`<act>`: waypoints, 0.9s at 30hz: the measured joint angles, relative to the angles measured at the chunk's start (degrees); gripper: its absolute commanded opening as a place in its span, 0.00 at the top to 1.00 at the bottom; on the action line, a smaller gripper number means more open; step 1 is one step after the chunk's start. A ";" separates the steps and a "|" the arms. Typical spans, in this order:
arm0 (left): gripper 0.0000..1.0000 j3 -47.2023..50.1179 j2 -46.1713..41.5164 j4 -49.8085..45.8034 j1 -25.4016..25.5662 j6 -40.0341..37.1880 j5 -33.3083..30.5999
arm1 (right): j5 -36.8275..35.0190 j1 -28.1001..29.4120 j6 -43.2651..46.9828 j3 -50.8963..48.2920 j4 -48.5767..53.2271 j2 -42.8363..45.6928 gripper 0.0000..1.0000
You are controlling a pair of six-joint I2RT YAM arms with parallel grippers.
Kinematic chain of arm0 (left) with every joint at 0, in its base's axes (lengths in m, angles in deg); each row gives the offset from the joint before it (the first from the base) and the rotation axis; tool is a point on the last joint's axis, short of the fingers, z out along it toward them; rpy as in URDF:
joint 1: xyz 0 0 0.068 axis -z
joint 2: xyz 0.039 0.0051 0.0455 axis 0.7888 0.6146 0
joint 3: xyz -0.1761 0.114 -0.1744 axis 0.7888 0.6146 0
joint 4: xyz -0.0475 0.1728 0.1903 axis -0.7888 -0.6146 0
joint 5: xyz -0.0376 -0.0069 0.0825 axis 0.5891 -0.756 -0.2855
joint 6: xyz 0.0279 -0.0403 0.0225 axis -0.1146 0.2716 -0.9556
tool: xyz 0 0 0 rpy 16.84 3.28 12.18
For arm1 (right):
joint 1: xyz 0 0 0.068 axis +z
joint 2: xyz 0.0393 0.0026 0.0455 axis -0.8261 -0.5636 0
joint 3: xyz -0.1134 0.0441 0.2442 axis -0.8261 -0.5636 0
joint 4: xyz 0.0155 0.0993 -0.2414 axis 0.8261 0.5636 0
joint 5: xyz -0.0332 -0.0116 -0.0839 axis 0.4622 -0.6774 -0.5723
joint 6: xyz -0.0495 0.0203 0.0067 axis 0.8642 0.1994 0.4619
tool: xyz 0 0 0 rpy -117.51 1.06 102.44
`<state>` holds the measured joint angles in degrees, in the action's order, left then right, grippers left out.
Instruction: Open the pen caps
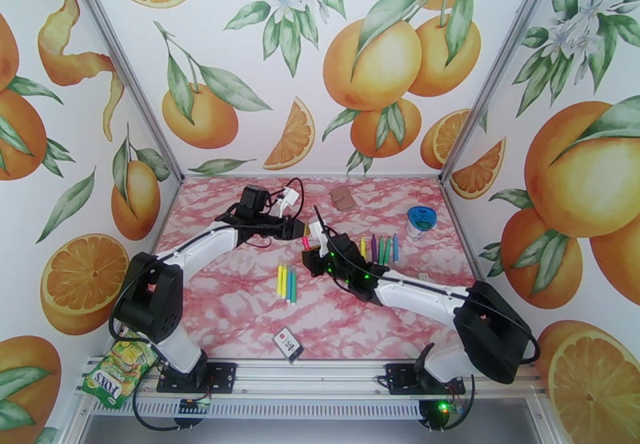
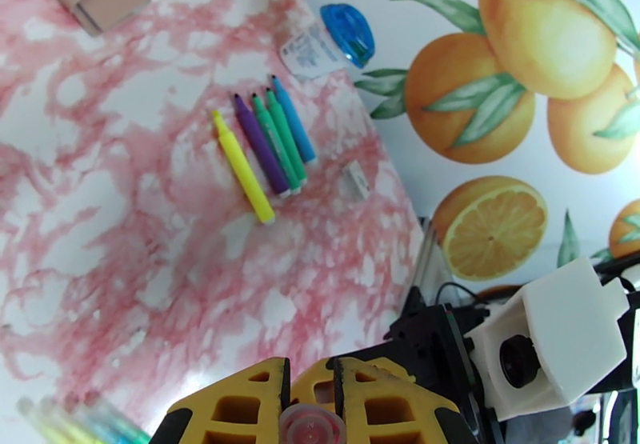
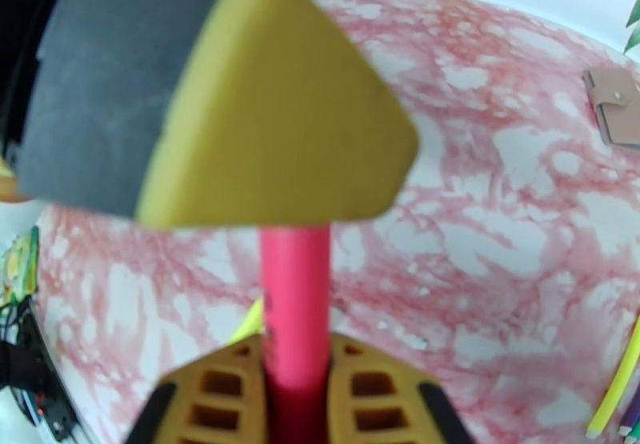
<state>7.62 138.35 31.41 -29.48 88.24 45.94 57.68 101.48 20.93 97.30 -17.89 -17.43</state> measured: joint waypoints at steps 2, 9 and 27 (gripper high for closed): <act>1.00 0.00 0.00 -0.04 -0.20 1.03 -0.35 | -0.02 0.00 0.00 -0.35 -0.83 0.00 0.98; 1.00 -0.11 0.00 -0.28 -0.46 4.04 -1.33 | -0.52 0.11 0.37 -1.55 -3.54 0.02 0.98; 1.00 -3.17 0.15 -0.15 -7.41 5.29 -12.57 | -2.95 1.07 0.63 -5.14 0.59 0.13 0.98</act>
<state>4.45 138.50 31.26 -36.89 93.53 33.37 54.73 102.55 21.57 92.16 -17.30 -17.30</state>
